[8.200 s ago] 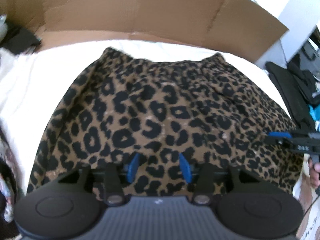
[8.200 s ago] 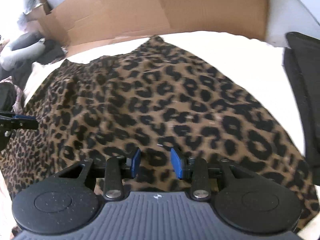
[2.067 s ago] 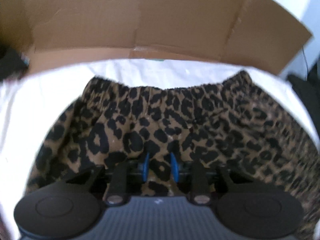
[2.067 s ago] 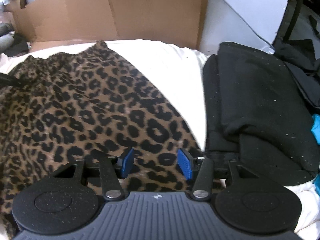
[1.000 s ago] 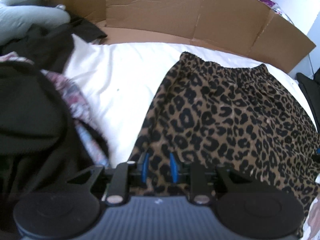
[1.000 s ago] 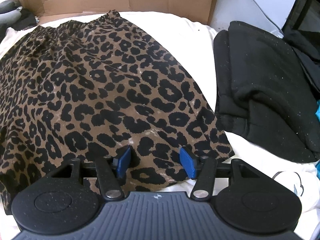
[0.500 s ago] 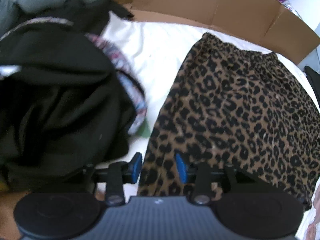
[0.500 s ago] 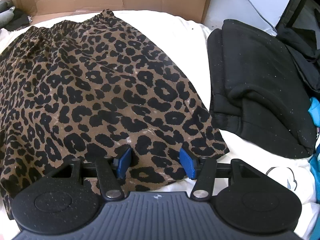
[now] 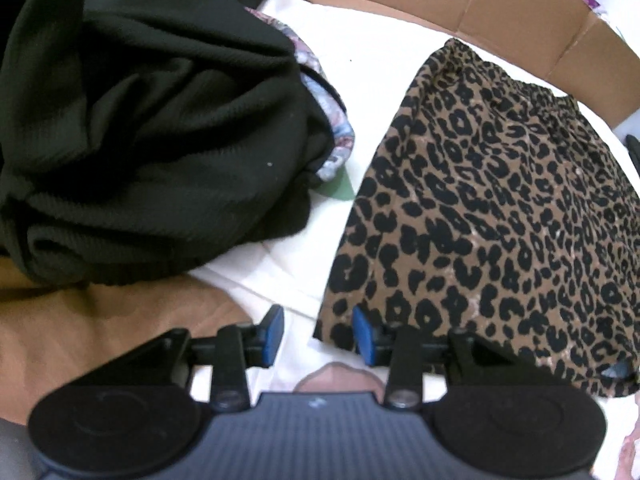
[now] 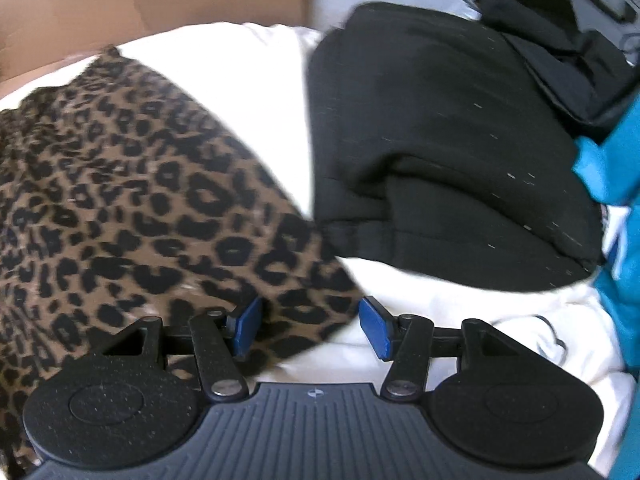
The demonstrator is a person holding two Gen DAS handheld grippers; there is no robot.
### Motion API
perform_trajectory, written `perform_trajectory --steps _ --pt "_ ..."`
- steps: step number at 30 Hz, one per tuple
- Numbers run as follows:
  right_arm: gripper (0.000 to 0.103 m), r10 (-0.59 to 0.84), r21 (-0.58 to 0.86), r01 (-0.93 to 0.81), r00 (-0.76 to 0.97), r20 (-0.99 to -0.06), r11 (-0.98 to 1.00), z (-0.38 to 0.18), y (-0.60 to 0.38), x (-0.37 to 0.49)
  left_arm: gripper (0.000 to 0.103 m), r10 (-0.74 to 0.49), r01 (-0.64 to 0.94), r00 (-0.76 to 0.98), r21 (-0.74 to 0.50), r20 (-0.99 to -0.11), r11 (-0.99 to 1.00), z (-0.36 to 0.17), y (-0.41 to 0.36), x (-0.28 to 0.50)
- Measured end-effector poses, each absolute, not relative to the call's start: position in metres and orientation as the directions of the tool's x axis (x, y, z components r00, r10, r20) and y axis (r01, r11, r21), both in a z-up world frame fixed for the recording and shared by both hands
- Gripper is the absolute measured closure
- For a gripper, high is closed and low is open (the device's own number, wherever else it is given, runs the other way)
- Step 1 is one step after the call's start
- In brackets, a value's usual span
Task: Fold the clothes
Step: 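Move the open left tool to the side edge of the skirt, then grasp the skirt side edge with the left tool and lift it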
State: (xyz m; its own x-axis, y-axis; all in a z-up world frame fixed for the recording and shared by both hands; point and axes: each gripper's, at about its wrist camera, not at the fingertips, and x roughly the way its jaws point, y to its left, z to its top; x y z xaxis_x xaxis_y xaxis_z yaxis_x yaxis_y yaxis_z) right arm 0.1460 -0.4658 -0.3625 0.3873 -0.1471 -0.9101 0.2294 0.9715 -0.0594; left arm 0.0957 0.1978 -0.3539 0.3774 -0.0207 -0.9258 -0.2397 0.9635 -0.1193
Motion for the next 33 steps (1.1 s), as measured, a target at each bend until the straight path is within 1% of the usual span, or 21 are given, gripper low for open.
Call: perform_trajectory --steps 1,4,9,14,17,18,19,21,27,33 --pt "0.043 -0.144 -0.051 0.241 0.386 -0.911 0.969 -0.362 -0.468 0.145 0.058 -0.026 -0.237 0.378 -0.123 -0.925 0.964 -0.355 0.197 0.095" --pt "0.044 -0.150 -0.048 0.257 0.392 -0.908 0.965 -0.357 -0.470 0.142 0.057 -0.039 -0.241 0.385 -0.141 -0.922 0.960 -0.360 0.197 0.093" --pt "0.044 -0.155 -0.043 0.277 0.397 -0.905 0.960 -0.347 -0.467 0.131 0.057 -0.088 -0.239 0.428 -0.206 -0.899 0.949 -0.367 0.199 0.092" --pt "0.044 -0.159 -0.027 0.306 0.417 -0.895 0.952 -0.323 -0.469 0.114 0.057 -0.129 -0.264 0.473 -0.280 -0.872 0.923 -0.374 0.210 0.090" --pt "0.044 -0.158 -0.013 0.321 0.430 -0.889 0.947 -0.312 -0.471 0.102 0.064 -0.153 -0.279 0.495 -0.323 -0.855 0.904 -0.378 0.217 0.089" --pt "0.044 -0.153 0.001 0.332 0.436 -0.887 0.943 -0.309 -0.472 0.098 0.071 -0.169 -0.285 0.493 -0.342 -0.854 0.895 -0.378 0.219 0.088" --pt "0.044 -0.147 0.015 0.343 0.441 -0.886 0.939 -0.306 -0.472 0.094 0.079 -0.191 -0.292 0.486 -0.364 -0.853 0.884 -0.379 0.222 0.088" --pt "0.044 -0.132 0.040 0.358 0.444 -0.886 0.933 -0.302 -0.474 0.085 0.089 -0.225 -0.303 0.478 -0.399 -0.849 0.865 -0.380 0.226 0.087" --pt "0.044 -0.117 0.079 0.374 0.471 -0.874 0.924 -0.284 -0.470 0.066 0.098 -0.245 -0.293 0.484 -0.420 -0.840 0.859 -0.368 0.224 0.087" --pt "0.044 -0.105 0.115 0.392 0.496 -0.862 0.913 -0.271 -0.467 0.054 0.098 -0.275 -0.287 0.501 -0.457 -0.821 0.842 -0.361 0.224 0.088"
